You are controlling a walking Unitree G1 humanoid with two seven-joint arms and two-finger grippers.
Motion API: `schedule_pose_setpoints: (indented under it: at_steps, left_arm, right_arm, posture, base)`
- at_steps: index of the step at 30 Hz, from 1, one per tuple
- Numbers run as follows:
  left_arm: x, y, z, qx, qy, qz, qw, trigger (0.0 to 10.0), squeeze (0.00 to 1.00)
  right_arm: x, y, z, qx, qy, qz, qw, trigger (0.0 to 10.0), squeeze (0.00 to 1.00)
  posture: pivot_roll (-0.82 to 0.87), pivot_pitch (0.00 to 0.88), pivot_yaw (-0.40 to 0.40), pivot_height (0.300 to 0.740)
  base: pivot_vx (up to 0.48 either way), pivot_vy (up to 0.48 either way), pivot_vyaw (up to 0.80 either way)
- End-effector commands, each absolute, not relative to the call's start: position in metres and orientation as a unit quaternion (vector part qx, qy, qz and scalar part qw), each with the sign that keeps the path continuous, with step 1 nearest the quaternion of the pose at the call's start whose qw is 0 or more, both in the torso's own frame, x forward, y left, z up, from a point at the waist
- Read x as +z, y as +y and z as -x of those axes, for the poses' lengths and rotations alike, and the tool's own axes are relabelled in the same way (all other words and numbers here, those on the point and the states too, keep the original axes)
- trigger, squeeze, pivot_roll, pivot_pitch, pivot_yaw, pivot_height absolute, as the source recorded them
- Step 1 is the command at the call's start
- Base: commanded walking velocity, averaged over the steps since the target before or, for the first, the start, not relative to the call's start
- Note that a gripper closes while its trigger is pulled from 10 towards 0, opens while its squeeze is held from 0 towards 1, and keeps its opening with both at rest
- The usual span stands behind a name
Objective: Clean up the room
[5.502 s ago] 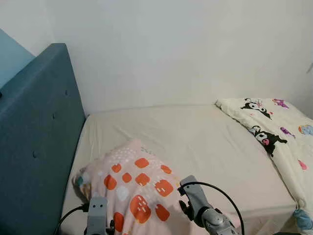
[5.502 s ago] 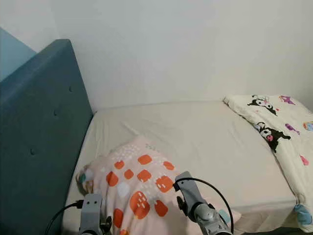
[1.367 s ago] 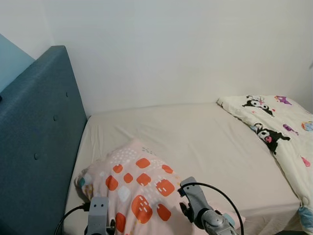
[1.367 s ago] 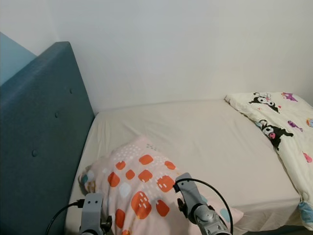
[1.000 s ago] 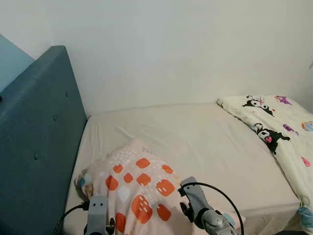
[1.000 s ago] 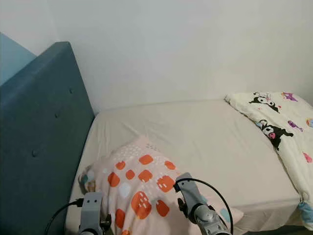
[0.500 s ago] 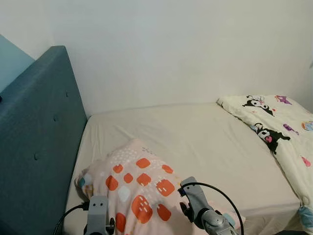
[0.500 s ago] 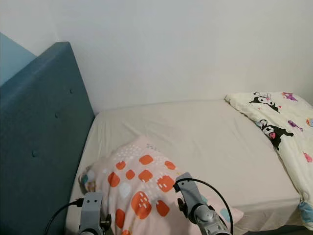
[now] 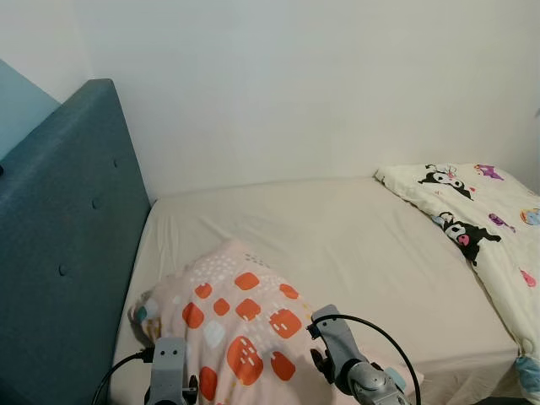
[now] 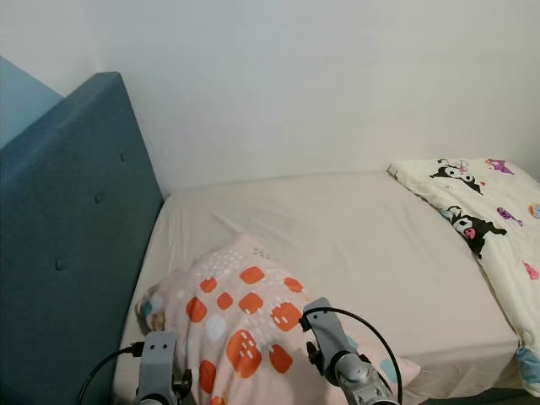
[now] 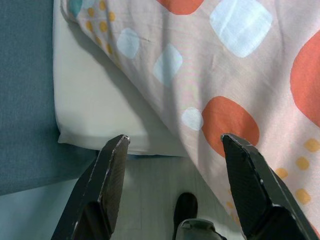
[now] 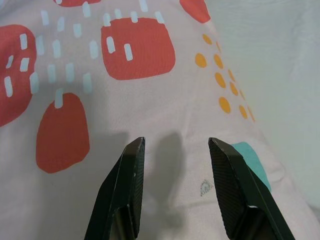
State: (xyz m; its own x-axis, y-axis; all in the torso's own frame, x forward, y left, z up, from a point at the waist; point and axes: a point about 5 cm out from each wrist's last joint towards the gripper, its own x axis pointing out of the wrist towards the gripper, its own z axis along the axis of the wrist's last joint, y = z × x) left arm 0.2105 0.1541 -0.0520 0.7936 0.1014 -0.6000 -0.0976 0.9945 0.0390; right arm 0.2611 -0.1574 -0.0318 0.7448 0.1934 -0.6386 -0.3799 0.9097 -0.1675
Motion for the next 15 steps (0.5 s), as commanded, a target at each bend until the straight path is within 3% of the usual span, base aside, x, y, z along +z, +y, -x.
schedule_pose_setpoints:
  at_steps: [1,15]
  left_arm:
    - [-0.0517,0.1580,-0.2111,0.054,0.316,-0.009,0.947,10.0,0.00]
    - [-0.0519,0.1573,-0.2111,0.053,0.319,-0.009,0.946,10.0,0.00]
  right_arm:
    - [-0.0330,-0.1575,-0.2598,0.155,0.323,0.144,0.923,10.0,0.00]
    - [-0.0335,-0.1539,-0.2596,0.158,0.324,0.141,0.922,10.0,0.00]
  posture:
    - [-0.11,0.000,-0.038,0.740]
    - [-0.11,0.000,-0.040,0.740]
  base:
    - [0.000,0.000,0.00]
    - [0.000,0.000,0.00]
